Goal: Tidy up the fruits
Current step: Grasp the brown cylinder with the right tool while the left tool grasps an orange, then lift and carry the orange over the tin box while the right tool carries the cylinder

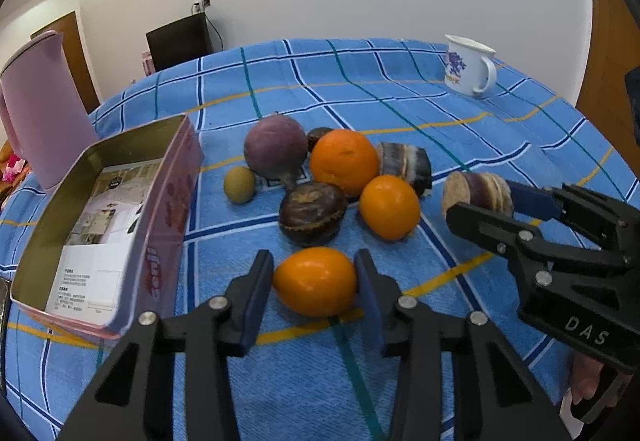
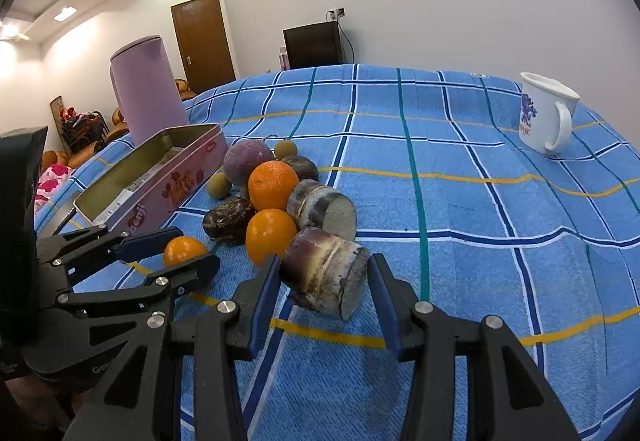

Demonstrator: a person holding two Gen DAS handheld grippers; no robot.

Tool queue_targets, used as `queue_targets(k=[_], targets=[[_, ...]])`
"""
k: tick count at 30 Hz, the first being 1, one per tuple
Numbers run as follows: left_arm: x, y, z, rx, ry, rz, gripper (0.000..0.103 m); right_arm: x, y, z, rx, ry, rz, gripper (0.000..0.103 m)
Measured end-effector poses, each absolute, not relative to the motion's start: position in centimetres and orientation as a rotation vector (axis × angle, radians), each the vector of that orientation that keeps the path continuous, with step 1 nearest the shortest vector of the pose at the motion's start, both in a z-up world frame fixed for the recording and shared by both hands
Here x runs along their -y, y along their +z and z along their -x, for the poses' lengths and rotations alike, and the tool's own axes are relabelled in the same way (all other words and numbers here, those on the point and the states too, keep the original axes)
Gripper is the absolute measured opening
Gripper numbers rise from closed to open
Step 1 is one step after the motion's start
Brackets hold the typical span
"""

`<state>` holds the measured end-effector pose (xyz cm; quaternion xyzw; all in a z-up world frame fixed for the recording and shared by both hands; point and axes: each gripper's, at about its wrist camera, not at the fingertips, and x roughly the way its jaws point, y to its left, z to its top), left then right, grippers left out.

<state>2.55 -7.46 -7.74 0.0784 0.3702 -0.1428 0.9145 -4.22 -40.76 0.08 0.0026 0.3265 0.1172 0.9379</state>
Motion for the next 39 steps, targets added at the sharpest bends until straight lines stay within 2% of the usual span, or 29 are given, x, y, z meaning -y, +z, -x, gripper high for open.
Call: queue_targets(k=[39], targets=[[6.2,-4.8,-0.2,-0.517,-0.263,-0.118,0.043,40.3,1.5,5.1,-0.548,0.231,0.022,0.047]])
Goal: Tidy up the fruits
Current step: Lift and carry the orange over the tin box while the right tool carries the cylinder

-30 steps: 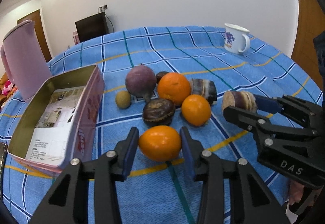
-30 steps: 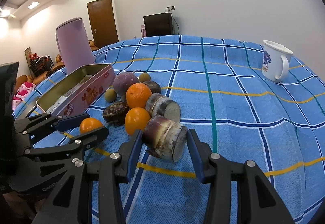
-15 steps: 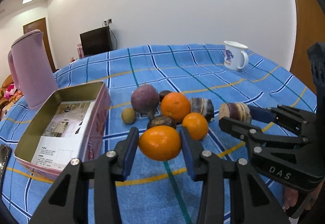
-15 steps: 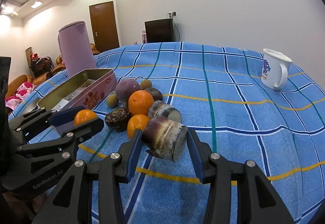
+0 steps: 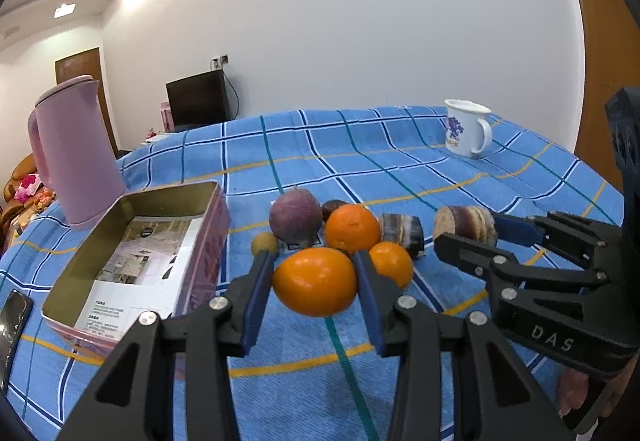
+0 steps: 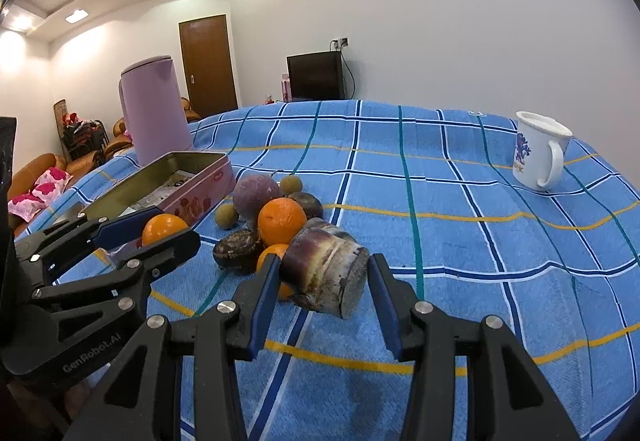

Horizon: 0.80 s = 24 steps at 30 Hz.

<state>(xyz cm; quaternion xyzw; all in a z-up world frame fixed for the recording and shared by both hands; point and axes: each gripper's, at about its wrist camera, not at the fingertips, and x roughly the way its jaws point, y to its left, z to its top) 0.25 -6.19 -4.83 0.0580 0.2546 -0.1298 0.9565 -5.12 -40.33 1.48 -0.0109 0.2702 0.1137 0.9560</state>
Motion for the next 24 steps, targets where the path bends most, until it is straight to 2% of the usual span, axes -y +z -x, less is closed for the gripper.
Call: queue_targets(k=[24], targets=[[5.16,-3.95,-0.47,-0.436,-0.227,-0.077,0.043,40.66,2.45,5.35,-0.449,0.224,0.002,0.047]])
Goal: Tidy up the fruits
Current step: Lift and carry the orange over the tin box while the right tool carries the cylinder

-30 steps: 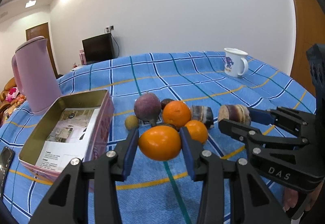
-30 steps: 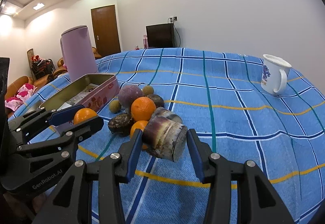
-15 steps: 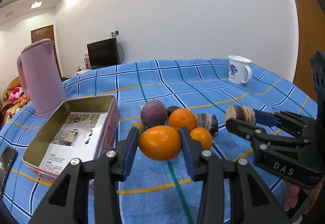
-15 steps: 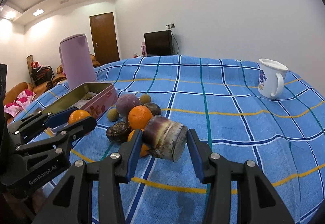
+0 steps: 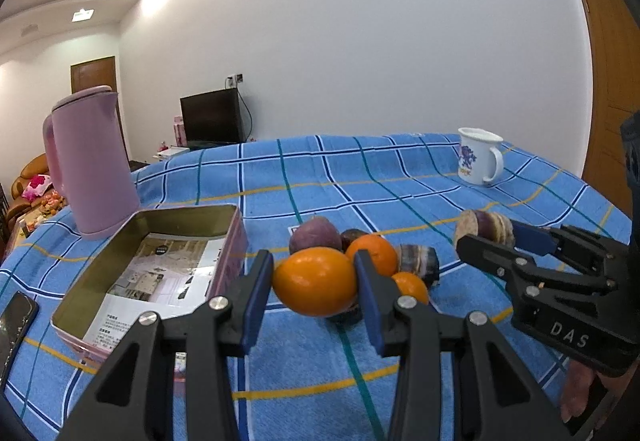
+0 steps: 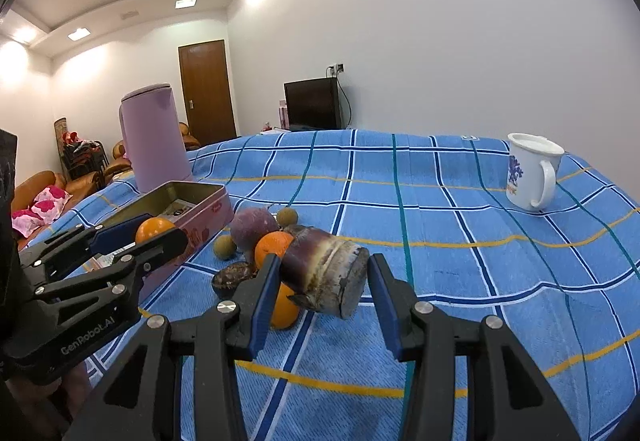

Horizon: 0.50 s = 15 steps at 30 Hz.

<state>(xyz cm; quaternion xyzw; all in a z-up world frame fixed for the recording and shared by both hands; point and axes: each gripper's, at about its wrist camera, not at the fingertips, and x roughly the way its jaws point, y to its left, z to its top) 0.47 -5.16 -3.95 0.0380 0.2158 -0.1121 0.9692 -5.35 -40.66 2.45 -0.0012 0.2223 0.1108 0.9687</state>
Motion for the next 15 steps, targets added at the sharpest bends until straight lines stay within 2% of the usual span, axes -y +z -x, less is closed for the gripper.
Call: queue_targets(k=[15], targets=[[4.8,-2.7,-0.7,-0.379,-0.204,-0.078,0.043,40.2,3.4,5.7,-0.415,0.244,0.001,0.047]])
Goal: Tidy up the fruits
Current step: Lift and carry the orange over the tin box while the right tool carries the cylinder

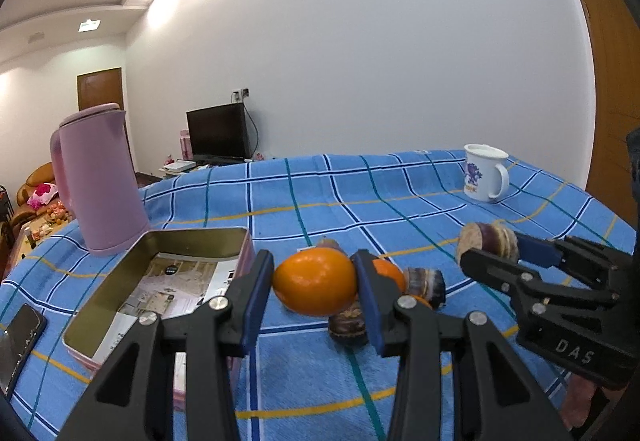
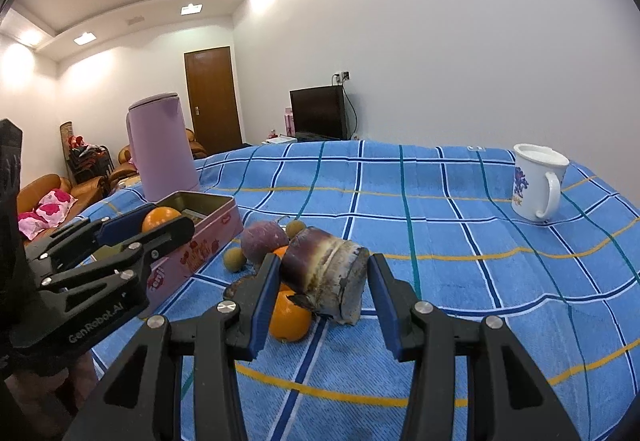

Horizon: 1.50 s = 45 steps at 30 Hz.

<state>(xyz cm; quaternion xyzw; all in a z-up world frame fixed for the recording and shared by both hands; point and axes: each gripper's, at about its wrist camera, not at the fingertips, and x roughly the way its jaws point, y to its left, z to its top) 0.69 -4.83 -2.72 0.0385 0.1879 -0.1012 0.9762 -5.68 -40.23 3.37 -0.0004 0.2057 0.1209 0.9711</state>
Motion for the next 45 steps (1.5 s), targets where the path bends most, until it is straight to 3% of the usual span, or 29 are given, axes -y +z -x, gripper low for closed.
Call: queue_targets(k=[45], targets=[[-3.3,-3.5,-4.6,-0.438,-0.033,-0.009,0.043,30.7,3.5,-0.3,-0.391,0.344,0.062,0.047]])
